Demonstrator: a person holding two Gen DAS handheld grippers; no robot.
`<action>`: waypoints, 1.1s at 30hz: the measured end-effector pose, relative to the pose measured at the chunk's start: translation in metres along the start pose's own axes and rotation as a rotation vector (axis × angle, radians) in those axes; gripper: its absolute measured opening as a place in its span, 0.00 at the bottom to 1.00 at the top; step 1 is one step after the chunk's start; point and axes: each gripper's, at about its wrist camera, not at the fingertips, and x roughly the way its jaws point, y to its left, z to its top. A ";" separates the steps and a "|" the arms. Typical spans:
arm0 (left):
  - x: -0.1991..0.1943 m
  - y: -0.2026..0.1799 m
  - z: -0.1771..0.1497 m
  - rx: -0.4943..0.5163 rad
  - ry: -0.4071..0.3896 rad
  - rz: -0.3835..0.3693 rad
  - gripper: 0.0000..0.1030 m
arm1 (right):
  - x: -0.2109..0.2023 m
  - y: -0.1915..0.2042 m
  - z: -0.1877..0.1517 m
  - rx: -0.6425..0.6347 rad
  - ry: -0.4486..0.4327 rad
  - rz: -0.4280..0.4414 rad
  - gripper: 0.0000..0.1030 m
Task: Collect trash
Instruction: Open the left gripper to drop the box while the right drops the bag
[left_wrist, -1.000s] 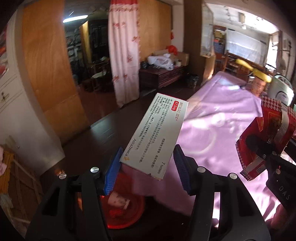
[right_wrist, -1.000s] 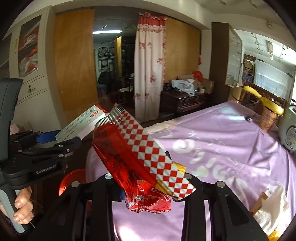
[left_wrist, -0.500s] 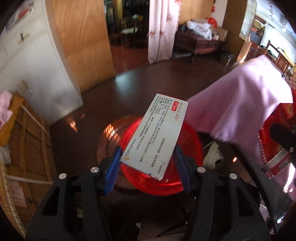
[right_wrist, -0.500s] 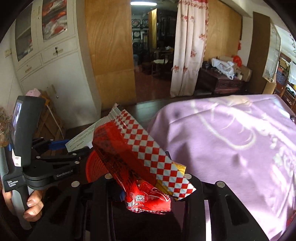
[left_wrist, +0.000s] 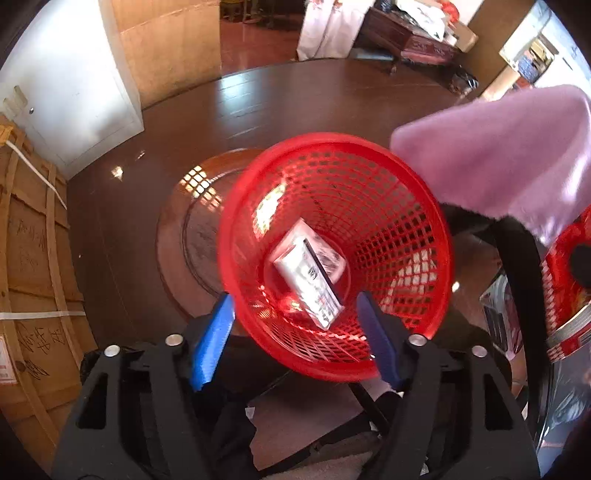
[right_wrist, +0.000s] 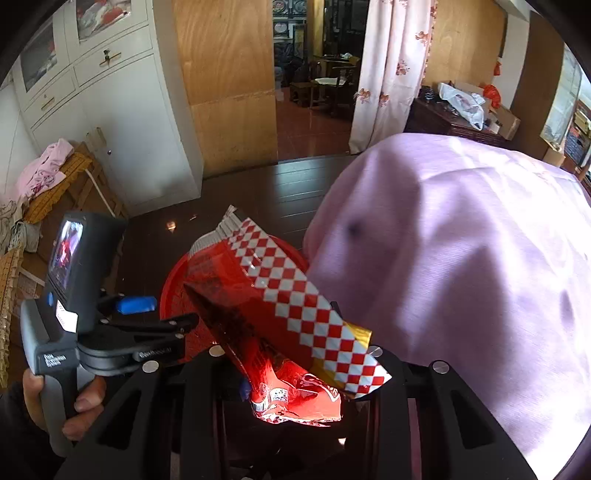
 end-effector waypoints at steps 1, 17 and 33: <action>-0.002 0.003 -0.001 -0.014 -0.008 -0.002 0.73 | 0.003 0.003 0.002 -0.007 0.006 0.010 0.33; -0.038 -0.002 0.021 -0.008 -0.130 0.109 0.80 | -0.002 -0.006 0.016 0.011 -0.039 0.093 0.52; -0.049 0.017 0.027 -0.086 -0.148 0.147 0.81 | 0.000 -0.023 0.025 0.028 -0.051 0.182 0.72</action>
